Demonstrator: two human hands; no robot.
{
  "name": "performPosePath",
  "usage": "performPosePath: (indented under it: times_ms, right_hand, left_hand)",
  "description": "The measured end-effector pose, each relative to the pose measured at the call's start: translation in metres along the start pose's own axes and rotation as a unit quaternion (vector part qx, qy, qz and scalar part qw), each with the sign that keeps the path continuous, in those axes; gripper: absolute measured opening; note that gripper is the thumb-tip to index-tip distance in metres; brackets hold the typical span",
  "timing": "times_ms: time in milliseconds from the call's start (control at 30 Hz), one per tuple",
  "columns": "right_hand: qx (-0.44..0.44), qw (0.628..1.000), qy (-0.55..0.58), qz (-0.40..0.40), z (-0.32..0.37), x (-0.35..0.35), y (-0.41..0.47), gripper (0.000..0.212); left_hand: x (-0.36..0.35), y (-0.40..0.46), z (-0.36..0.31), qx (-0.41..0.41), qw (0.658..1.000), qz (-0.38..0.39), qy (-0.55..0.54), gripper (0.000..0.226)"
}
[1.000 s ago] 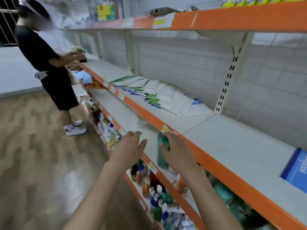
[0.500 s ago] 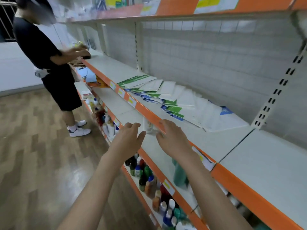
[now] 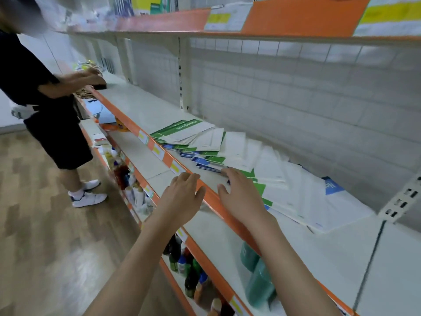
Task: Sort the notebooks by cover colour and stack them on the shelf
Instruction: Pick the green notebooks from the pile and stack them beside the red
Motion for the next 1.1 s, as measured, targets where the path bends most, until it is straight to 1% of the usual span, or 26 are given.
performPosePath:
  times_ms: [200, 367, 533, 867, 1100]
  right_hand:
    - [-0.051, 0.998, 0.003, -0.033, -0.011, 0.001, 0.031, 0.043]
    - [-0.110, 0.991, 0.010, -0.070, -0.016, 0.000, 0.069, 0.043]
    - [-0.154, 0.982, 0.013, -0.109, -0.006, -0.005, 0.114, 0.044]
    - [-0.214, 0.966, 0.032, -0.144, 0.016, -0.031, 0.194, 0.044]
    - [-0.221, 0.966, 0.027, -0.135, 0.030, -0.049, 0.243, 0.044]
  left_hand:
    - [-0.005, 0.049, 0.002, -0.057, 0.998, 0.023, -0.021, 0.047]
    - [-0.004, 0.106, 0.009, -0.134, 0.990, 0.044, -0.019, 0.045]
    - [0.011, 0.163, 0.030, -0.197, 0.978, 0.056, -0.026, 0.043]
    - [0.019, 0.248, 0.079, -0.255, 0.963, 0.088, -0.001, 0.043]
    - [0.020, 0.292, 0.114, -0.256, 0.961, 0.104, 0.000, 0.043]
Point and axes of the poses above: each hand's wrist, its own y-axis towards the middle knuckle, its own x-axis out of the back of the hand, z = x × y, the point moved 3 cm from there along y, towards the middle knuckle, and after that the axes turned 6 degrees about z, right-handed, at the moved point
